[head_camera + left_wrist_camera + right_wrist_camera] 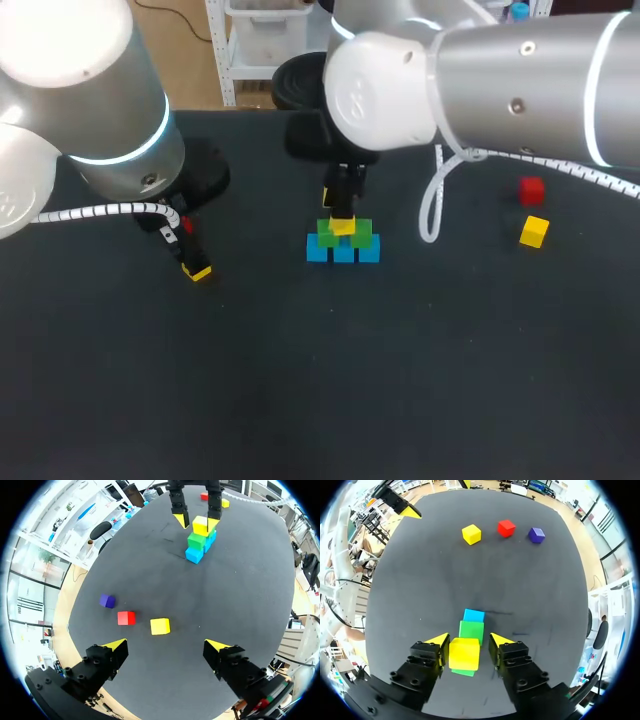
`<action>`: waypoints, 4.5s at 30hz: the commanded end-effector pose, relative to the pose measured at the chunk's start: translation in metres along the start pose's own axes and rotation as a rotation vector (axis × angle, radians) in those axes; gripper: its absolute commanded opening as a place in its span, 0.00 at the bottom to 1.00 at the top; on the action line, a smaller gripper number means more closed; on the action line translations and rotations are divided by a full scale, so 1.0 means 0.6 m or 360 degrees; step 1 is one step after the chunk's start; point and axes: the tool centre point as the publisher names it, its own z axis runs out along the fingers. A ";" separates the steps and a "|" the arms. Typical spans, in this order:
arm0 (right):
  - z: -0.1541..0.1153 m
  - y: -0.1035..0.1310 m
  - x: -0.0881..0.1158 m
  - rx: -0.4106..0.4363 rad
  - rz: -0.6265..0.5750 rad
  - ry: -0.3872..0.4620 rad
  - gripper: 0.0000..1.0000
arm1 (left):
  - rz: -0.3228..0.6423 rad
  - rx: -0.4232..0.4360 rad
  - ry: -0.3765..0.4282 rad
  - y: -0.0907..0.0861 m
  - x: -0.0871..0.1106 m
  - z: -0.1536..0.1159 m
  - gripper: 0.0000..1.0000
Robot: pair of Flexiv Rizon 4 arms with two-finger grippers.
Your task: Place the blue cubes, place green cubes on the blue cubes, place the yellow cubes on the green cubes, then place the red cubes on the yellow cubes, and place purple cube on the red cubes.
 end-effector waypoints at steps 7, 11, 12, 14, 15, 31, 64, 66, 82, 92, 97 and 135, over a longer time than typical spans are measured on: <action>-0.002 -0.002 0.003 -0.0007 0.0007 -0.0001 0.40 | 0.0004 0.0007 -0.0001 0.003 0.000 0.000 1.00; -0.003 -0.001 0.005 -0.0009 0.0014 -0.0002 0.40 | 0.0004 0.0007 -0.0001 0.003 0.000 0.000 1.00; -0.003 -0.001 0.005 -0.0011 0.0016 -0.0002 0.40 | 0.0004 0.0007 -0.0001 0.003 0.000 0.000 1.00; -0.003 0.000 0.006 -0.0017 0.0022 -0.0008 0.42 | 0.0004 0.0007 -0.0001 0.003 0.000 0.000 1.00; -0.003 0.001 0.006 -0.0019 0.0024 -0.0011 0.43 | 0.0004 0.0007 -0.0001 0.003 0.000 0.000 1.00; -0.007 0.013 0.013 -0.0015 0.0045 0.0004 0.69 | 0.0004 0.0007 -0.0001 0.003 0.000 0.000 1.00; -0.006 0.034 0.032 -0.0037 0.0129 0.0011 0.46 | 0.0004 0.0007 -0.0001 0.003 0.000 0.000 1.00; -0.006 0.034 0.032 -0.0036 0.0131 0.0011 0.42 | 0.0004 0.0007 -0.0001 0.003 0.000 0.000 1.00; -0.002 0.031 0.031 -0.0037 0.0101 0.0002 1.00 | 0.0004 0.0007 -0.0001 0.003 0.000 0.000 1.00; 0.008 0.018 0.007 -0.0064 -0.0054 0.0061 1.00 | 0.0004 0.0007 -0.0001 0.003 0.000 0.000 1.00; 0.009 0.015 0.002 -0.0081 -0.0071 0.0071 1.00 | 0.0004 0.0007 -0.0001 0.003 0.000 0.000 1.00; 0.039 0.005 0.000 -0.0129 -0.0059 0.0142 0.87 | 0.0004 0.0007 -0.0001 0.003 0.000 0.000 1.00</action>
